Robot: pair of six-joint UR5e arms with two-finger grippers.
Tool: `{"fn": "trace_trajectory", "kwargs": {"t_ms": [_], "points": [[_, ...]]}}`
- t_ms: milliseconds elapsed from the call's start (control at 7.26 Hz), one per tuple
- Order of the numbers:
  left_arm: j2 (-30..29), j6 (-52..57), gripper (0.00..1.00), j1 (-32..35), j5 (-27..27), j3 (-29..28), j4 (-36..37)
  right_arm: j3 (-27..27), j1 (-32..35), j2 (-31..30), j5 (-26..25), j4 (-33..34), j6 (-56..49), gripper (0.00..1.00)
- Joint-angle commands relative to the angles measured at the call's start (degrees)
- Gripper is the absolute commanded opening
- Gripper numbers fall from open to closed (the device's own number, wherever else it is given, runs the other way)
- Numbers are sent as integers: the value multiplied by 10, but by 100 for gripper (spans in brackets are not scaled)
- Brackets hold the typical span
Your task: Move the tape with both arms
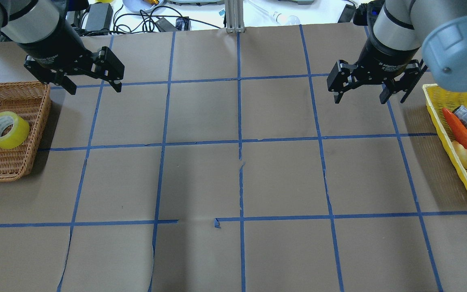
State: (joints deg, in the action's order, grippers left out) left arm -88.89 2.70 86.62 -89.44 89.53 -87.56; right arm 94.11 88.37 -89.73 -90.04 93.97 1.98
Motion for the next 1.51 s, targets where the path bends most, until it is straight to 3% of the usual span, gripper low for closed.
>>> {"fn": "trace_trajectory", "kwargs": {"t_ms": [0,413,1377], "points": [[1,-1,100,5,0,-1,1,-1,0,0,0,0,0,100],[-5,-30,100,38,-1,3,2,-1,0,-2,0,0,0,100],[3,-26,100,41,-3,18,21,0,0,-2,0,0,0,100]]}}
